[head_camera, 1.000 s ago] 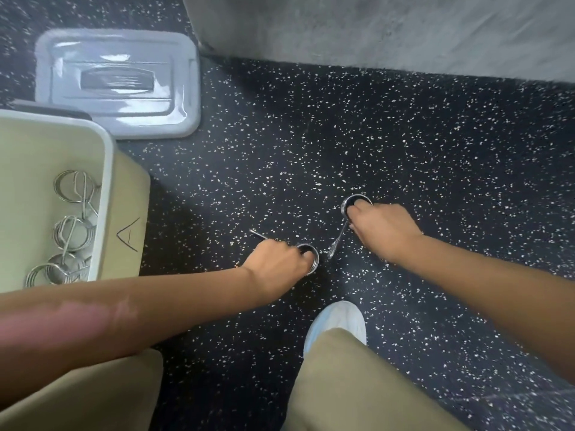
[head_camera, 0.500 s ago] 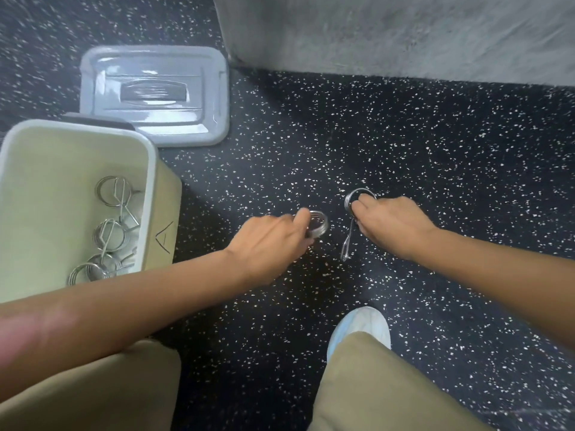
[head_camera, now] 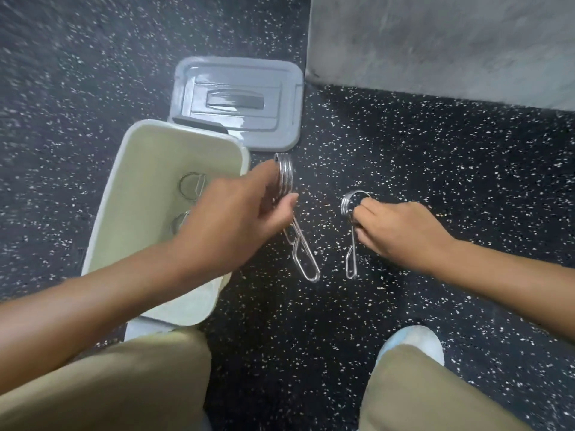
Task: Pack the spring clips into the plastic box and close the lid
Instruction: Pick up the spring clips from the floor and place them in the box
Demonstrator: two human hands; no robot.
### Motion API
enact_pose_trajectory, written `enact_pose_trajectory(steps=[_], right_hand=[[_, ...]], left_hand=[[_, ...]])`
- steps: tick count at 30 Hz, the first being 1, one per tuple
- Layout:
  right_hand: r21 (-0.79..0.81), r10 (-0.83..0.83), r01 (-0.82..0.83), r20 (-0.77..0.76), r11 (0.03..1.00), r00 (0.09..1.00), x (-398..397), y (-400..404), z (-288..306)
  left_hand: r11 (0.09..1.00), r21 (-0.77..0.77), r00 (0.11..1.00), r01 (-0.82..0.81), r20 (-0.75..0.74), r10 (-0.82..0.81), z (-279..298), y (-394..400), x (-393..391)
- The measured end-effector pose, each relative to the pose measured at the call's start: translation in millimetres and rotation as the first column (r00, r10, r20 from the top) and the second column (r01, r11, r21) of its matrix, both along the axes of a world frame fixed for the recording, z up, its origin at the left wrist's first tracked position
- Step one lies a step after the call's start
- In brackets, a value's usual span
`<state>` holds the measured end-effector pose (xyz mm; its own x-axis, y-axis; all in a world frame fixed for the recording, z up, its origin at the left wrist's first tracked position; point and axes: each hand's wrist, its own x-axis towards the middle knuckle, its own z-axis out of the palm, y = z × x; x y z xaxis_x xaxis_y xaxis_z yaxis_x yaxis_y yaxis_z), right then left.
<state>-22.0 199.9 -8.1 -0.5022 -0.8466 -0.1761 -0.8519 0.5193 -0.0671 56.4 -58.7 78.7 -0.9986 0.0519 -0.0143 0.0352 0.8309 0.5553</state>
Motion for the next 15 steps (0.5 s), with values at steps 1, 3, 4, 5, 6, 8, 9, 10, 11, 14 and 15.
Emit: enact_pose_trajectory(steps=[1,3,4,5,6,8,9,10,11,14,15], right_hand=[[-0.009,0.009,-0.009,0.003,1.000,1.000,0.8,-5.2,1.0],[-0.031,0.024,-0.024,0.006,0.999,1.000,1.9,-17.1,4.2],[-0.049,0.033,-0.032,0.007,0.998,0.999,2.4,-23.0,6.7],[-0.074,0.042,-0.041,0.010,0.996,0.999,2.4,-28.5,9.6],[-0.101,0.050,-0.049,0.012,0.994,0.999,2.5,-34.5,12.6],[-0.149,0.065,-0.062,0.016,0.987,0.998,2.7,-45.1,17.9],[-0.164,0.070,-0.066,0.016,0.984,0.997,2.7,-50.2,19.8],[-0.170,0.072,-0.068,0.017,0.983,0.997,2.5,-54.4,21.4],[-0.169,0.076,-0.071,0.020,0.983,0.997,3.1,-59.3,22.2],[-0.175,0.077,-0.073,0.018,0.982,0.997,4.7,-72.2,21.1],[-0.180,0.074,-0.071,0.013,0.981,0.997,4.7,-76.2,20.0]], left_hand=[[0.999,0.030,1.000,-0.030,-0.004,0.030,4.8,-8.6,5.1],[0.986,0.124,0.993,-0.115,0.025,0.112,12.6,-27.9,17.5],[0.971,0.165,0.985,-0.171,0.050,0.165,16.4,-37.9,24.1],[0.955,0.190,0.973,-0.228,0.069,0.219,19.3,-48.0,30.8],[0.936,0.208,0.959,-0.284,0.084,0.272,21.7,-57.9,37.6],[0.887,0.257,0.924,-0.383,0.110,0.367,24.0,-77.4,50.9],[0.867,0.266,0.907,-0.420,0.113,0.405,23.7,-87.0,57.0],[0.856,0.252,0.892,-0.452,0.118,0.437,21.8,-95.3,62.2],[0.847,0.221,0.875,-0.483,0.129,0.466,18.7,-103.6,67.7],[0.819,0.090,0.815,-0.567,0.207,0.542,1.9,-122.6,79.2],[0.809,0.050,0.794,-0.586,0.237,0.560,-5.3,-127.3,82.1]])
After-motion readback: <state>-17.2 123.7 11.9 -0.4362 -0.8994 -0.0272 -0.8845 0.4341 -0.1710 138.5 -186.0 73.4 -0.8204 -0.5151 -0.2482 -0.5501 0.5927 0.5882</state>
